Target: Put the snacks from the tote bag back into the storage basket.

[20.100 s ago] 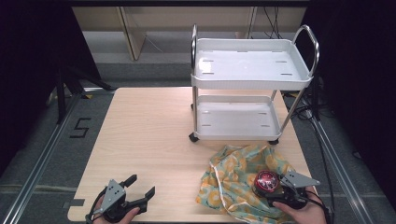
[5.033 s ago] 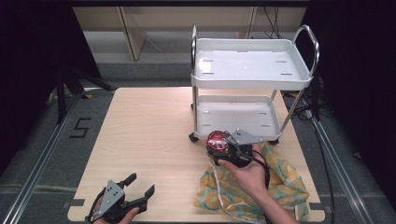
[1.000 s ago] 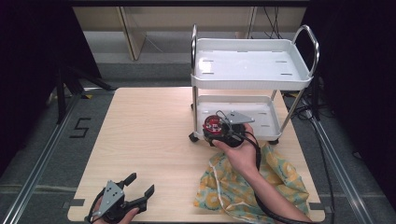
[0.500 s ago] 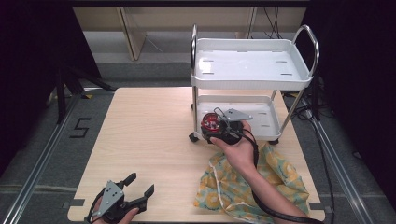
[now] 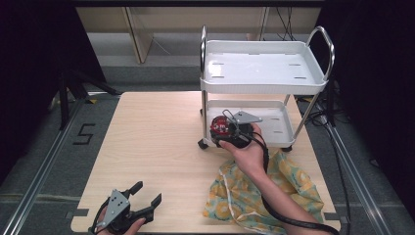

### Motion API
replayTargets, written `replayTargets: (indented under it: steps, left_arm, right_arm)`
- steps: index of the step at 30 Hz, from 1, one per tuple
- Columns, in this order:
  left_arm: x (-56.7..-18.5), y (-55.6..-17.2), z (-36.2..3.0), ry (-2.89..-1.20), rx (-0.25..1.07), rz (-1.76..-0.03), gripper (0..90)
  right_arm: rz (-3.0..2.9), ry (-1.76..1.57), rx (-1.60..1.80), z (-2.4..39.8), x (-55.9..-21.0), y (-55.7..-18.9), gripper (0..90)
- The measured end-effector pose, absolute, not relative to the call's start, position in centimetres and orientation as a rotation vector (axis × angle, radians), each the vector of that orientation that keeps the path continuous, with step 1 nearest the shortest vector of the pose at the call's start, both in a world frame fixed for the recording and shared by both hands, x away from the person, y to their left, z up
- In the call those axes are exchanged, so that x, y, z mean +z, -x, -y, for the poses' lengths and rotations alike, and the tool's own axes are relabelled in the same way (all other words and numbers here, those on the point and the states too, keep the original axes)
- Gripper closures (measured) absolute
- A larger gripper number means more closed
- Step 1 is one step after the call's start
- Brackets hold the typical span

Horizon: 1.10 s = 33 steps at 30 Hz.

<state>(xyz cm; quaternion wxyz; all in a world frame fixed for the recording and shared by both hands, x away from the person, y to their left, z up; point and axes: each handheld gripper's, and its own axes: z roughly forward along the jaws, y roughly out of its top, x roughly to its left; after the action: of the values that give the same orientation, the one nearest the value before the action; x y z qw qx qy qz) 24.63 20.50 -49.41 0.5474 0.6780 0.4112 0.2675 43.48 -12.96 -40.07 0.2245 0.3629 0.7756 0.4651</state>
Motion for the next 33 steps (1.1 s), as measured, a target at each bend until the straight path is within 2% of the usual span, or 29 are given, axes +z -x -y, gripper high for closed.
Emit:
replayTargets:
  steps: [33]
  left_arm:
    - [-49.4, -24.7, -20.6, -1.597, 0.634, -0.966, 21.3]
  right_arm:
    - [-2.109, -1.039, 1.221, 13.0, -40.0, -45.5, 26.6]
